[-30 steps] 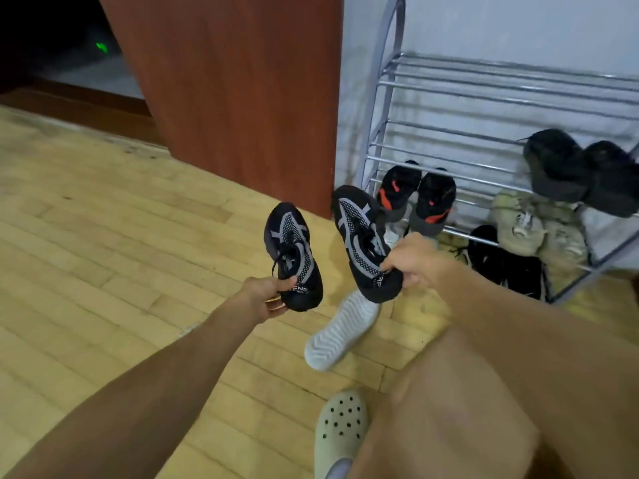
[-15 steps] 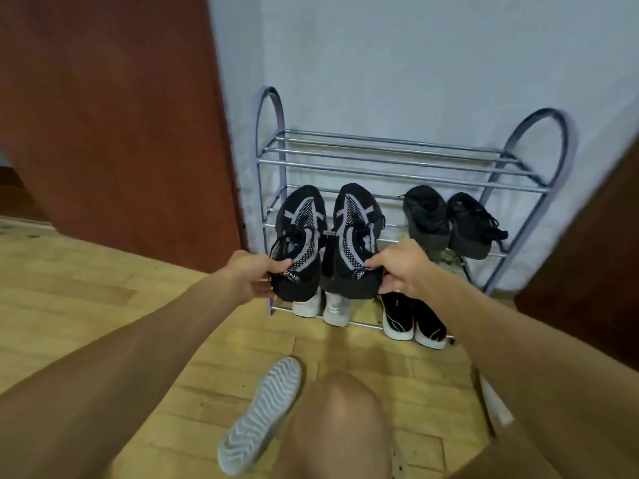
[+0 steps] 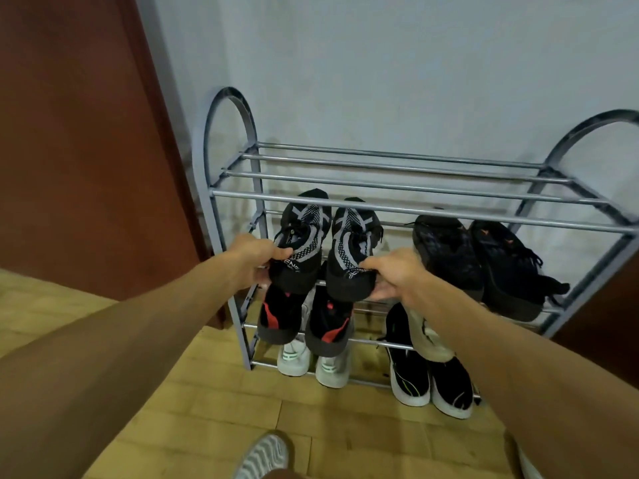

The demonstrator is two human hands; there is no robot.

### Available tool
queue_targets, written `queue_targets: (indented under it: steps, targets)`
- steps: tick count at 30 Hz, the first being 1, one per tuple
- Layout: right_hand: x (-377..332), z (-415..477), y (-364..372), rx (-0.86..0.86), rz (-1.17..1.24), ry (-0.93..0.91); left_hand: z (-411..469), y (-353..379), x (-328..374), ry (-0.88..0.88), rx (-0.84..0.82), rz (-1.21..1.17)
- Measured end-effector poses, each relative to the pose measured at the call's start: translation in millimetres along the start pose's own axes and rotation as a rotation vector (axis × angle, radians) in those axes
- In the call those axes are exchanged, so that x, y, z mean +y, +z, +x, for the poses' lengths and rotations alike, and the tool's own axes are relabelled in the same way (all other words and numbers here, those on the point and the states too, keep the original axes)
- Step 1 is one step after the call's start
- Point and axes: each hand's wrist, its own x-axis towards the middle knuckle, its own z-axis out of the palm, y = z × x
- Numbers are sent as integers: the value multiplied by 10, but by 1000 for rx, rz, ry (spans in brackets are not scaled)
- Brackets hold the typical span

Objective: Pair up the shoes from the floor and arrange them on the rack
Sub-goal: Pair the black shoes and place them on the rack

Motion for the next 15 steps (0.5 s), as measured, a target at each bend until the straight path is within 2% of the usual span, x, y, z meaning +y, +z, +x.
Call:
queue_targets:
  steps: [3, 7, 10, 13, 15]
  targets:
    - [-5, 123, 76, 8, -18, 1, 113, 0, 14, -6, -1, -2]
    - [-27, 187, 140, -84, 20, 34, 197, -18, -11, -17, 37, 51]
    - [-66, 187, 170, -42, -152, 16, 170, -5, -27, 10, 67, 137]
    - [-61, 113, 183, 58, -453, -96, 79, -33, -50, 39, 70, 109]
    - [-33, 1, 183, 96, -517, -136, -29, -98, -96, 59, 67, 112]
